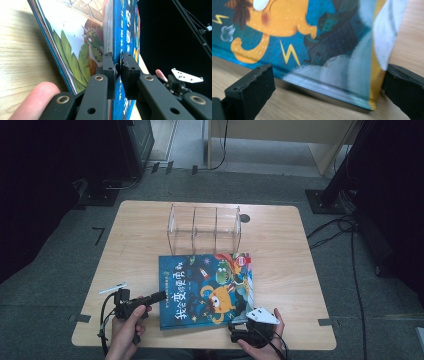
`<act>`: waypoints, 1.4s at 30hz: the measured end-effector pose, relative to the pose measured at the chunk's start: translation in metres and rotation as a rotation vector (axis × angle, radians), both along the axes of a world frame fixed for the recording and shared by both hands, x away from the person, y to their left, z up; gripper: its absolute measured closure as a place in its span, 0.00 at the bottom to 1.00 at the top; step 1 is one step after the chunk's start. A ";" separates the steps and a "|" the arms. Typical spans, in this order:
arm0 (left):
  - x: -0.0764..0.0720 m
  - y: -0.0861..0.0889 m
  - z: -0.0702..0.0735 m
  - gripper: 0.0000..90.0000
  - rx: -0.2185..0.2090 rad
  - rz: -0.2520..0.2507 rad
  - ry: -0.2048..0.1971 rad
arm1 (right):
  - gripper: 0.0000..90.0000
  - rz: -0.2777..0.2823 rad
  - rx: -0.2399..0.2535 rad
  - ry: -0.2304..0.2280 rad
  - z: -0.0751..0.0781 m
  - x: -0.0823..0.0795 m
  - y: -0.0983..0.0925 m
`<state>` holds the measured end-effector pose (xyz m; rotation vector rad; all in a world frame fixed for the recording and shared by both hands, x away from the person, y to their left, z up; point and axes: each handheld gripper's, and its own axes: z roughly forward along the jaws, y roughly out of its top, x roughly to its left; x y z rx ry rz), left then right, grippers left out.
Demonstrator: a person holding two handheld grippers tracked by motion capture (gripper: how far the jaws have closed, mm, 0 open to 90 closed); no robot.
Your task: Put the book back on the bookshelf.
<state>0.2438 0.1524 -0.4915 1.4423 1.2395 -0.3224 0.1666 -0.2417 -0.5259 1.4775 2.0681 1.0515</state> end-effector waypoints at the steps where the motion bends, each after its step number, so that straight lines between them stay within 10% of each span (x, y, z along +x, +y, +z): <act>1: 0.000 0.000 0.000 0.93 0.000 0.001 0.002 | 0.00 -0.017 -0.011 -0.021 0.001 -0.002 0.000; 6: 0.001 0.000 0.001 0.93 -0.004 0.001 0.007 | 0.00 -0.020 0.009 -0.110 0.010 -0.008 -0.001; 27: 0.001 -0.005 0.018 0.95 -0.023 -0.007 0.003 | 0.00 0.078 -0.128 -0.145 0.000 -0.012 0.024; 31: 0.000 -0.006 0.021 0.95 -0.040 -0.010 0.007 | 0.00 0.068 -0.219 -0.161 -0.004 -0.013 0.032; 42: -0.001 -0.010 0.022 0.96 -0.049 -0.020 0.016 | 0.00 -0.007 -0.255 -0.187 -0.004 -0.009 0.045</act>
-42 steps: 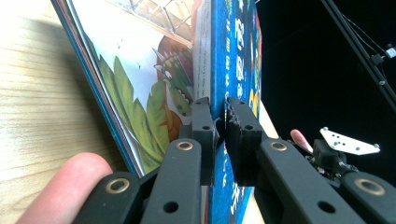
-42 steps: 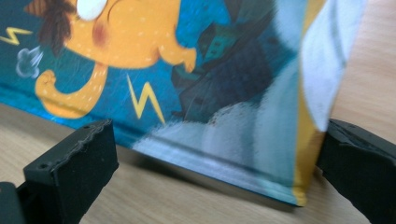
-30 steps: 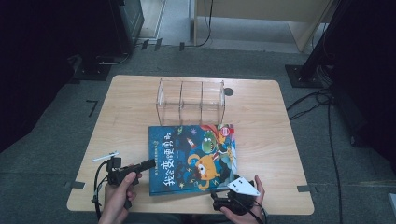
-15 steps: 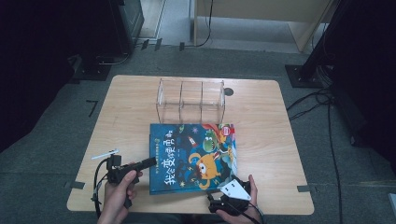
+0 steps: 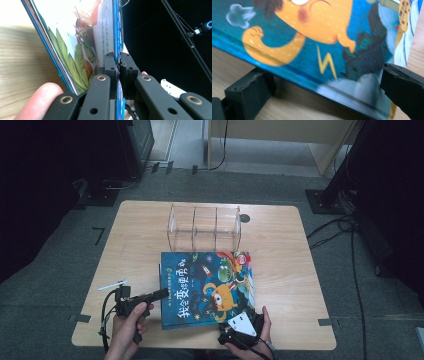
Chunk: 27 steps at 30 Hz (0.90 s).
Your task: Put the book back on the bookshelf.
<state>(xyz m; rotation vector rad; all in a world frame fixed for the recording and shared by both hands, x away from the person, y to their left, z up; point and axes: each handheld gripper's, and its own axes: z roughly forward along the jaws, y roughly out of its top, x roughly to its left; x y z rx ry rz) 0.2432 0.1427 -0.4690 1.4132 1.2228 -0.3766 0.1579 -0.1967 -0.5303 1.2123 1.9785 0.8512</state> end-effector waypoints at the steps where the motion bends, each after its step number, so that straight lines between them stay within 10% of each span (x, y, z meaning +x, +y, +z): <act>1: 0.000 -0.001 0.001 0.96 0.002 -0.003 0.002 | 0.00 -0.004 -0.006 -0.010 0.000 0.000 0.002; 19: 0.006 -0.007 -0.016 0.89 0.093 -0.045 0.053 | 0.22 0.035 -0.059 -0.132 -0.005 -0.010 0.019; 27: 0.006 -0.011 -0.017 0.81 0.245 -0.026 0.007 | 0.28 0.083 -0.048 -0.134 -0.005 -0.012 0.019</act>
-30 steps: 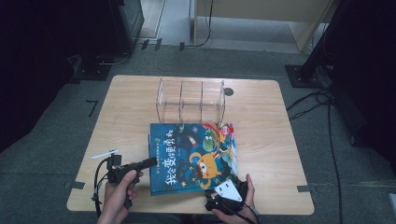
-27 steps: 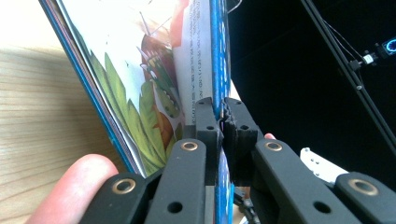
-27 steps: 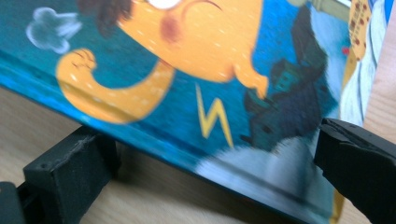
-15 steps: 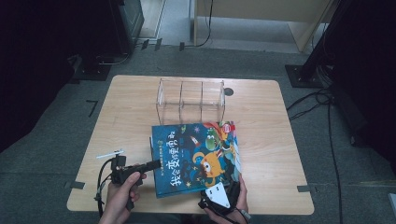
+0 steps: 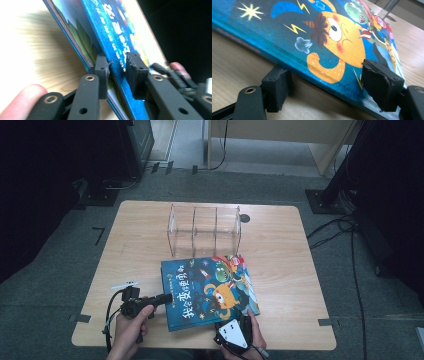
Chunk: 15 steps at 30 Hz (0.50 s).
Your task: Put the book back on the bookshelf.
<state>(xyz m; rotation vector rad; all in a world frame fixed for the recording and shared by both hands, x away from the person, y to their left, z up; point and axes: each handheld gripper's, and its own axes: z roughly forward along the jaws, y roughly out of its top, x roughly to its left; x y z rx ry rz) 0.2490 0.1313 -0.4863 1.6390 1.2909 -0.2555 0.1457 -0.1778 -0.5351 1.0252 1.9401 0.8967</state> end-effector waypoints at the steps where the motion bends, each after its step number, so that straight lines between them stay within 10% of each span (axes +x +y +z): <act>1: -0.001 -0.002 0.000 0.79 0.026 -0.001 -0.012 | 0.29 0.008 0.001 0.004 0.000 0.000 0.000; 13: -0.009 -0.017 0.002 0.54 0.297 -0.016 -0.106 | 0.30 0.004 0.004 -0.009 0.000 -0.001 0.001; 15: -0.010 -0.017 -0.002 0.51 0.289 -0.038 -0.095 | 0.31 0.006 0.030 -0.002 0.001 0.000 -0.001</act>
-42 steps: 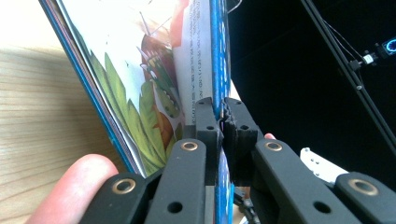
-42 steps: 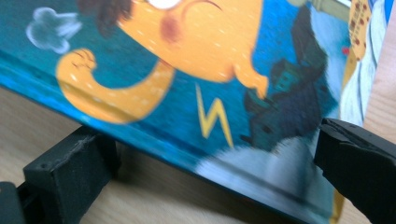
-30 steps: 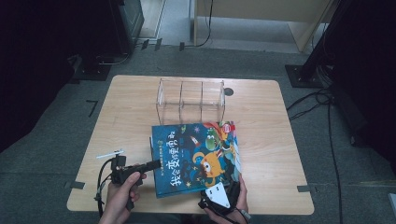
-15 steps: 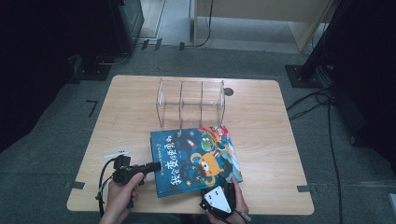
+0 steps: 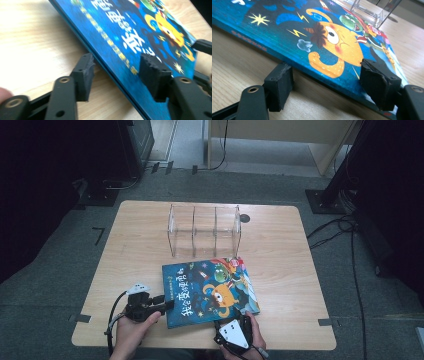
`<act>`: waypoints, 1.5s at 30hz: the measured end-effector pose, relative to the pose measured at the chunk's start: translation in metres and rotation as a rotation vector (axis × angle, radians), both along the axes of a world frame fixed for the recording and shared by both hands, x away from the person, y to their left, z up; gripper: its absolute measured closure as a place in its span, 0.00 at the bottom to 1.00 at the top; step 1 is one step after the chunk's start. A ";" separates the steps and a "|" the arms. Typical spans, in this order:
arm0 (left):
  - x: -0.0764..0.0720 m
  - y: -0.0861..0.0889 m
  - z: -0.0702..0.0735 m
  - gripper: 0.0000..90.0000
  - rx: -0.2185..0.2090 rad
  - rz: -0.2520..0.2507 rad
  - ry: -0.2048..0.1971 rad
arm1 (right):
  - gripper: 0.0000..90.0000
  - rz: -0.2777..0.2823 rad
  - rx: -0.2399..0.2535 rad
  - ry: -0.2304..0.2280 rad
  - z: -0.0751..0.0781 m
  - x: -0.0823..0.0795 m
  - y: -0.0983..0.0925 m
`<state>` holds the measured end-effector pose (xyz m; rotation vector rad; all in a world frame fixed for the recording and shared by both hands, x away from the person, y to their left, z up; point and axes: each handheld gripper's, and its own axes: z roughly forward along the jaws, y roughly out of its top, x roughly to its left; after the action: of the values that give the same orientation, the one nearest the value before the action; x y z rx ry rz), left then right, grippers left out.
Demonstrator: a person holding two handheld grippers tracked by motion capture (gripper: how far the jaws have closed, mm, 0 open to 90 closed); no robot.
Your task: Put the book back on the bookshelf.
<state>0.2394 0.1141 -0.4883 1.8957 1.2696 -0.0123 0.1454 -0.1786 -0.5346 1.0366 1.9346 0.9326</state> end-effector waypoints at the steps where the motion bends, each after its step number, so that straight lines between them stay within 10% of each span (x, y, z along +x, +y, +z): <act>1: 0.000 0.000 -0.002 0.49 -0.005 -0.004 0.013 | 0.31 -0.003 -0.003 0.000 0.000 0.001 0.000; 19: 0.025 -0.007 -0.022 0.50 -0.207 -0.027 0.196 | 0.31 -0.001 0.008 0.021 0.000 0.002 -0.001; 32: 0.030 0.000 -0.019 0.65 -0.289 -0.010 0.221 | 0.32 0.020 0.023 0.050 0.003 0.004 -0.006; 45: 0.034 -0.003 -0.033 0.76 -0.263 0.039 0.244 | 0.31 0.050 0.234 0.113 0.015 0.001 -0.038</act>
<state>0.2735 0.1109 -0.5216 1.6781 1.3922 -0.3828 0.1469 -0.2168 -0.5191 1.2014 1.9847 1.1731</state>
